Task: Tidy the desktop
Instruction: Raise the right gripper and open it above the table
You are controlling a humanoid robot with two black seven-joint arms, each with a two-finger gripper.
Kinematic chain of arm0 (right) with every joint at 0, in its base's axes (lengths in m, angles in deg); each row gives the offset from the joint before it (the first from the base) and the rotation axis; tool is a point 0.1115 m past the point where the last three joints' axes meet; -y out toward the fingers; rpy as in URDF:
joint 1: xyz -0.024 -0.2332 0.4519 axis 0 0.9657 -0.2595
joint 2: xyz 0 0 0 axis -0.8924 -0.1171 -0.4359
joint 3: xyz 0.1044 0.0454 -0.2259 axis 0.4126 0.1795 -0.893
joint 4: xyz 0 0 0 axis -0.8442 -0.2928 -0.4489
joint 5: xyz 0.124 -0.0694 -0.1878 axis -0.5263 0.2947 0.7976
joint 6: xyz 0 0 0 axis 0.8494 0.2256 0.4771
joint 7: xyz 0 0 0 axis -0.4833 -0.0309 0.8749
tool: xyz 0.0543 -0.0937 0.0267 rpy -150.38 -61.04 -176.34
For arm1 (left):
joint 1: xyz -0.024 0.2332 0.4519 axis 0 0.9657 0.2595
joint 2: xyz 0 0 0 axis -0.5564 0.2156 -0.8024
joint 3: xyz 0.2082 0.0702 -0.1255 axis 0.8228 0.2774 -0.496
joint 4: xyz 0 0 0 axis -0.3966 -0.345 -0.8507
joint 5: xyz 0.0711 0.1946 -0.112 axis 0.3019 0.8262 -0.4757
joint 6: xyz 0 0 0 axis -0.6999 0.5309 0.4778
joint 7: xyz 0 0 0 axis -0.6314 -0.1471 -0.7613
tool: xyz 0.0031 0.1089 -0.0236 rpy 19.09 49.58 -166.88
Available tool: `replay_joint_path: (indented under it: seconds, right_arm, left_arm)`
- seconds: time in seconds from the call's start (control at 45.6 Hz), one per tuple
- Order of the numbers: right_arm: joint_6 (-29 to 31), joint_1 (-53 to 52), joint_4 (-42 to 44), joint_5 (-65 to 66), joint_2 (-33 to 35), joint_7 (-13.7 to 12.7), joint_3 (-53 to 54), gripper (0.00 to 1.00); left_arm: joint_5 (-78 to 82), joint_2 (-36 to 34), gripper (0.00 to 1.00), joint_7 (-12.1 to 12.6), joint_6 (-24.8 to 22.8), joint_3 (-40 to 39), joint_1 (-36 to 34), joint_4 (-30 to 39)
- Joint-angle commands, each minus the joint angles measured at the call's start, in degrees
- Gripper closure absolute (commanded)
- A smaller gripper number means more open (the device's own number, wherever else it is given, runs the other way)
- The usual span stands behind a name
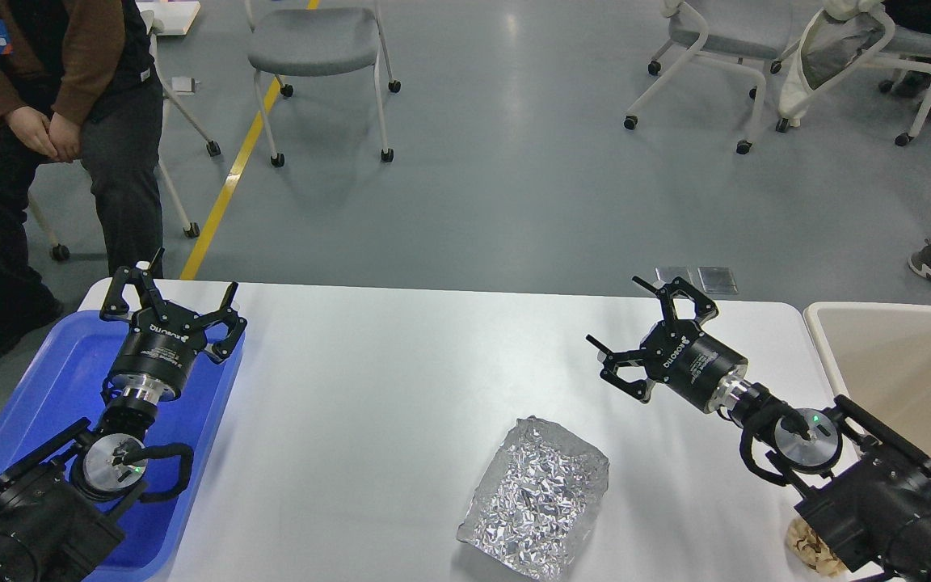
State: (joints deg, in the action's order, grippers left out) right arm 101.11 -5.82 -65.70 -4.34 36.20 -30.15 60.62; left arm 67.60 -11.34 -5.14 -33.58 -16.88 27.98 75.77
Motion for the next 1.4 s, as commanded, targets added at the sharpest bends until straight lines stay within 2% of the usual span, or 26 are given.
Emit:
replay_joint_path:
  seconds: [0.0,0.351,0.526,0.943,0.965,1.162,1.382]
  right_arm:
    - [-0.03,-0.13,-0.25,0.0,-0.08,0.0,0.04,0.0]
    - [0.05,0.04,-0.95,0.09,0.88,0.0,0.04,0.0]
    - [-0.04,0.83,-5.34,0.09,5.18,-0.09,0.04,0.0]
    - [-0.21,5.4,-20.72,2.37,24.77,0.0,-0.05,0.0]
    - [-0.21,6.45,-23.16,2.9,27.75,0.0,0.04,0.0]
    - [-0.21,11.29,-35.65,5.01,39.37,0.0,-0.05,0.0]
    - [-1.0,14.63,-50.69,11.77,46.58,0.0,-0.22,0.0]
  left_arm:
    - [0.17,0.0,0.0,0.0,0.06,0.0,0.0,0.0]
    - [0.0,0.0,0.0,0.0,0.06,0.0,0.0,0.0]
    - [0.0,0.0,0.0,0.0,0.06,0.0,0.0,0.0]
    - [0.0,0.0,0.0,0.0,-0.03,0.0,0.0,0.0]
    - [0.0,0.0,0.0,0.0,-0.03,0.0,0.0,0.0]
    - [0.0,0.0,0.0,0.0,-0.03,0.0,0.0,0.0]
    - [0.0,0.0,0.0,0.09,-0.03,0.0,0.0,0.0]
